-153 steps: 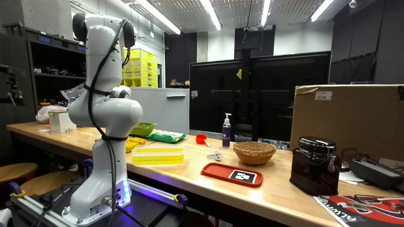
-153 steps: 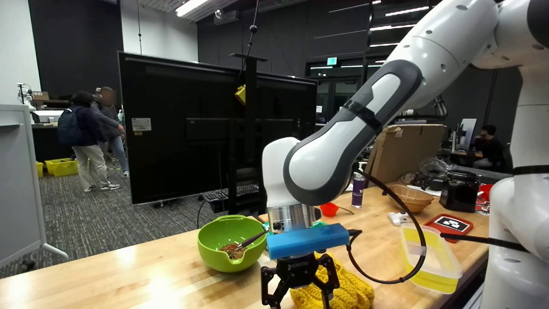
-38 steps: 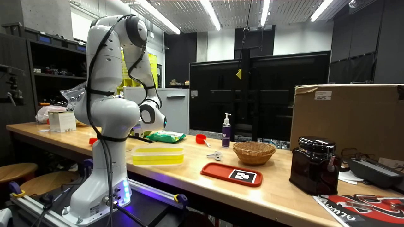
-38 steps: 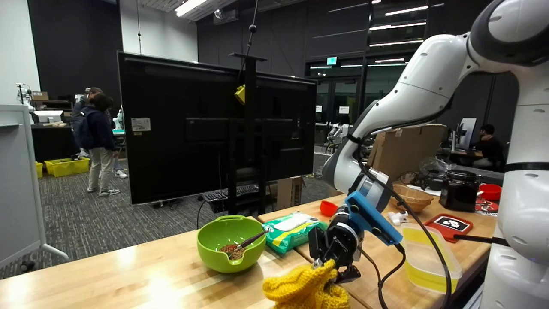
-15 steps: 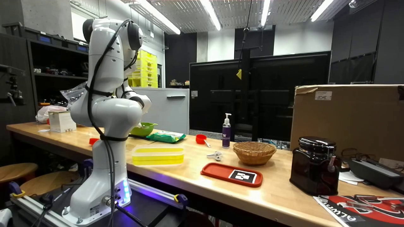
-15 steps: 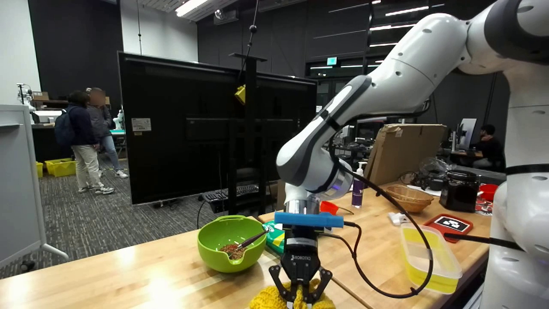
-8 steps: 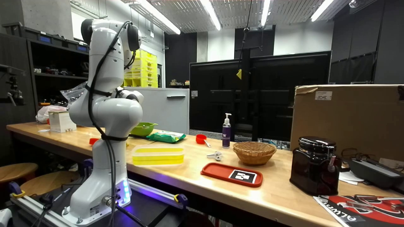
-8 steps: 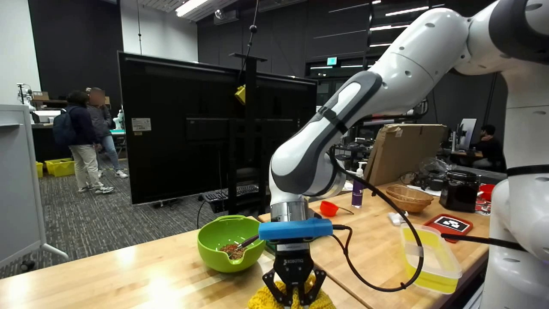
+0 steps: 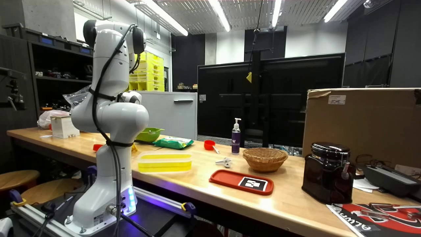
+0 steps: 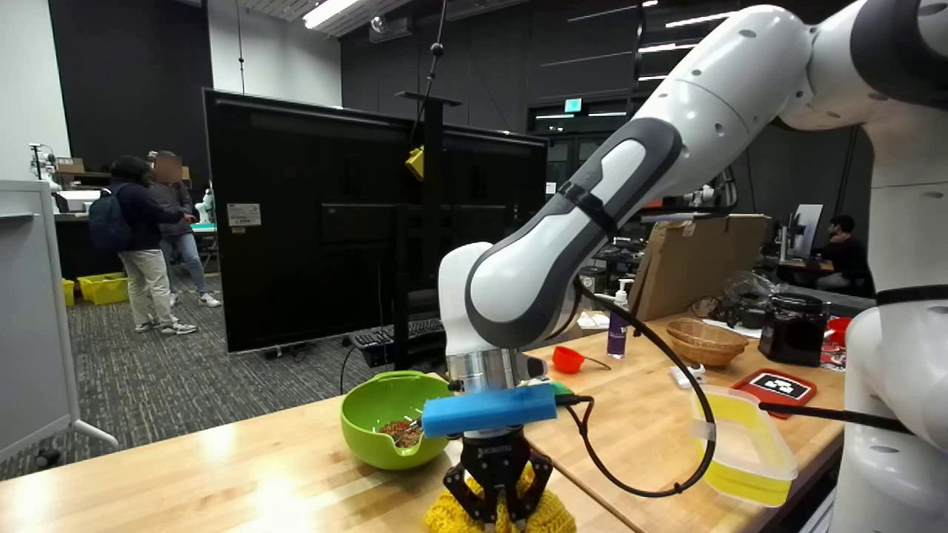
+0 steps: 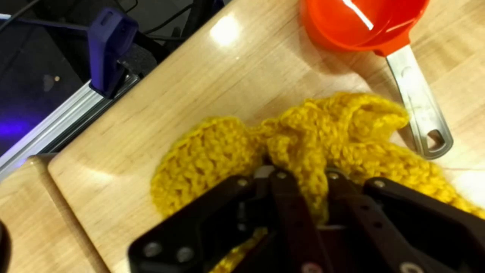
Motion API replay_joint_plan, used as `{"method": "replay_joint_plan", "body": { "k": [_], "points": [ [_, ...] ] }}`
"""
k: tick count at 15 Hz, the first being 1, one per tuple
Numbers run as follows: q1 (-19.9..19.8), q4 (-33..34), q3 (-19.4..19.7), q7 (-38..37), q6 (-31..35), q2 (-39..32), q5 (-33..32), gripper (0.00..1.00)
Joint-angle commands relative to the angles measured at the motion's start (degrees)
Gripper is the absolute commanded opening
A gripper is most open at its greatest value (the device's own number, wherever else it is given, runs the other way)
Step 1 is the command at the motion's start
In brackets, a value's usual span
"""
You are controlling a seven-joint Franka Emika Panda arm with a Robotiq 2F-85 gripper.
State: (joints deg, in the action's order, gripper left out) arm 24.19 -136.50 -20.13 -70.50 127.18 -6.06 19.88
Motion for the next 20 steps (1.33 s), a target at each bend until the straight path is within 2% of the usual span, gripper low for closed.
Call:
{"method": "replay_joint_plan", "body": {
  "k": [1, 5, 6, 9, 17, 20],
  "points": [
    [0.20, 0.28, -0.04, -1.85, 6.40, -6.11, -3.03, 0.03],
    [0.26, 0.66, -0.03, -2.37, 5.86, -5.33, -3.96, 0.03],
    [0.27, 0.84, -0.02, -2.50, 5.47, -4.97, -4.54, 0.34],
    [0.20, 1.18, 0.04, -2.86, 4.79, -3.58, -6.59, 0.48],
    [-0.36, 3.16, 0.86, -5.31, 1.15, -1.58, -14.95, 0.96],
    [-0.56, 3.50, 1.17, -5.71, 0.53, -1.41, -16.54, 1.00]
  ]
}}
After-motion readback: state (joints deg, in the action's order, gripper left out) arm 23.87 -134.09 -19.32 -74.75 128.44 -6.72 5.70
